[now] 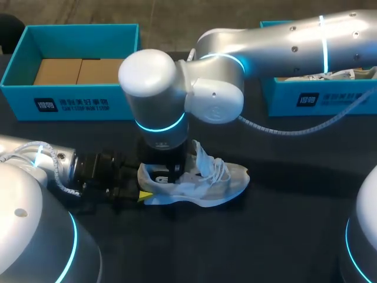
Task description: Take the shoe out of the shoebox, open the shoe tongue, remove and reinsert the insole, then place the shoe into the shoebox
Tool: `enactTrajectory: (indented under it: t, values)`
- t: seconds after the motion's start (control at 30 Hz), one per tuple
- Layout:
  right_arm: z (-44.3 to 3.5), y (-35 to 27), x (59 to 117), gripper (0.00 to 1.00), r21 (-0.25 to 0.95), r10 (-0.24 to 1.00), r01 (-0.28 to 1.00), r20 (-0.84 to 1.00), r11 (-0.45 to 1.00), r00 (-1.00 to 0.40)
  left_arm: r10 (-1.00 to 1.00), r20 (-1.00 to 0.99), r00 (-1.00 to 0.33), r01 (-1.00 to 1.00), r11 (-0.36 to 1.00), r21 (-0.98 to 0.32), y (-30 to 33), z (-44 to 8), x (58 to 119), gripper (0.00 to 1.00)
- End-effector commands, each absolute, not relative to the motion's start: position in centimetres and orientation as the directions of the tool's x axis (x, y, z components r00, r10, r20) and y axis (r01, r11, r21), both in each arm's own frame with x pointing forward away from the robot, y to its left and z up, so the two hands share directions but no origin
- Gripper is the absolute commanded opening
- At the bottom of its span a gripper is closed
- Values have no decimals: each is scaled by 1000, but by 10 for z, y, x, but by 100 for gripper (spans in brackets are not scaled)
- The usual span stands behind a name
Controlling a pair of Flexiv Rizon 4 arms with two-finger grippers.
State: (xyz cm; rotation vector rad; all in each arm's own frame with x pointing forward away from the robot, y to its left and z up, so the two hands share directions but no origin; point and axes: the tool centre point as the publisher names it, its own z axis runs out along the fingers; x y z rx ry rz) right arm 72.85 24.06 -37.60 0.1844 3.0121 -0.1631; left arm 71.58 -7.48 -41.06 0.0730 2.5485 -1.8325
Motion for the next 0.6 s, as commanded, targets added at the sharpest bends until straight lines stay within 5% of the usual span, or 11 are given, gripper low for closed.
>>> enactTrajectory:
  t: [0.03,0.6]
  values:
    - [-380,243,729,33,-100,114,127,-122,987,-986,37,-29,-999,39,319,-947,-74,-411,716,0]
    - [-397,245,735,38,-100,127,140,-127,985,-984,37,-29,-999,39,319,-947,-74,-411,716,0]
